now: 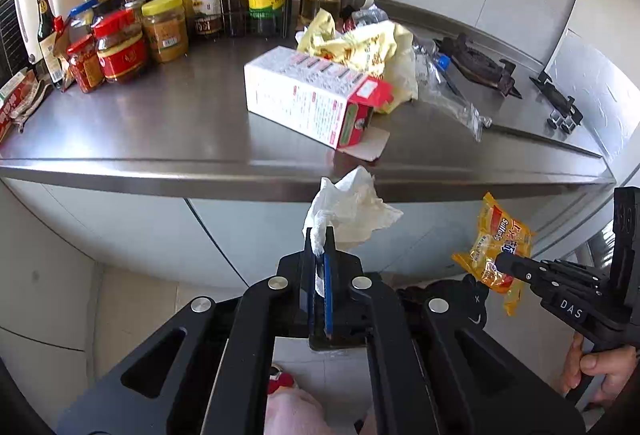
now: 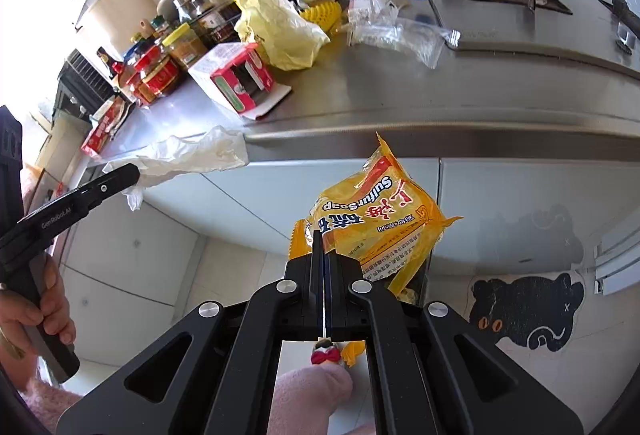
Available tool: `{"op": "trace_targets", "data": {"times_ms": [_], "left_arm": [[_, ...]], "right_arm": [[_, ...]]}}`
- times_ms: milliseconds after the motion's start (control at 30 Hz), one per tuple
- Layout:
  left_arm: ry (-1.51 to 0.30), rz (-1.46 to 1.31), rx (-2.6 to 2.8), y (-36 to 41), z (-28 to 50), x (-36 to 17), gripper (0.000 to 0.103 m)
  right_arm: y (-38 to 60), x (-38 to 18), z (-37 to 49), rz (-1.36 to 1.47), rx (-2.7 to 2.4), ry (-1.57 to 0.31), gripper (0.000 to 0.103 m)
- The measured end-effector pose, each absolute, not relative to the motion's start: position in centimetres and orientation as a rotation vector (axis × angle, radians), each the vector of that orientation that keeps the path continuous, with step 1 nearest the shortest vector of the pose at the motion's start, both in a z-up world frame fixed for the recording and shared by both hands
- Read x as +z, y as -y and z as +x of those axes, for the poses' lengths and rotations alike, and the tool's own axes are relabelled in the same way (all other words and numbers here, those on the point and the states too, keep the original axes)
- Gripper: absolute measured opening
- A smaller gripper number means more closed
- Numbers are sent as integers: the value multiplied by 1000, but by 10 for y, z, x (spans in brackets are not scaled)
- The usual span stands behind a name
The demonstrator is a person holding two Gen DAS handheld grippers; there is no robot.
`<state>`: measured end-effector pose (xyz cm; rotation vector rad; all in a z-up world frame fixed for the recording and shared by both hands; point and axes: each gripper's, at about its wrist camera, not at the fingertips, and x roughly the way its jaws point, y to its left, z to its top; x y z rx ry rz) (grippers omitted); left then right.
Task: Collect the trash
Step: 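Lower the tissue and snack packet over the black bin and release both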
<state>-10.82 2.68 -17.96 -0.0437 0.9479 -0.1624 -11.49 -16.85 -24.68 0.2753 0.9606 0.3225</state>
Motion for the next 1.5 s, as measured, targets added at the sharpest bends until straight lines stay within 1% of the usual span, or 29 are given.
{"op": "trace_targets", "data": {"times_ms": [233, 667, 867, 1000, 1167, 1233, 1433, 1500], "left_arm": [[-1061, -41, -196, -3, -104, -248, 2], [-1211, -7, -225, 19, -82, -368, 2], [-1305, 22, -258, 29, -71, -421, 2], [-1328, 33, -269, 34, -62, -444, 2], [-1367, 18, -285, 36, -48, -464, 2], [-1387, 2, -289, 35, -43, -474, 2], [-1406, -24, -283, 34, -32, -492, 3], [-1408, -31, -288, 34, -30, -493, 5]], "right_arm": [[171, -314, -107, 249, 314, -1089, 2], [150, -406, -81, 120, 326, -1191, 2], [151, -456, -69, 194, 313, -1270, 2], [152, -485, -63, 207, 292, -1306, 2], [149, -507, -57, 187, 308, -1328, 2], [145, -515, -55, 170, 315, -1337, 4], [140, -530, -50, 165, 305, -1355, 5], [140, -532, -47, 172, 303, -1355, 6]]}}
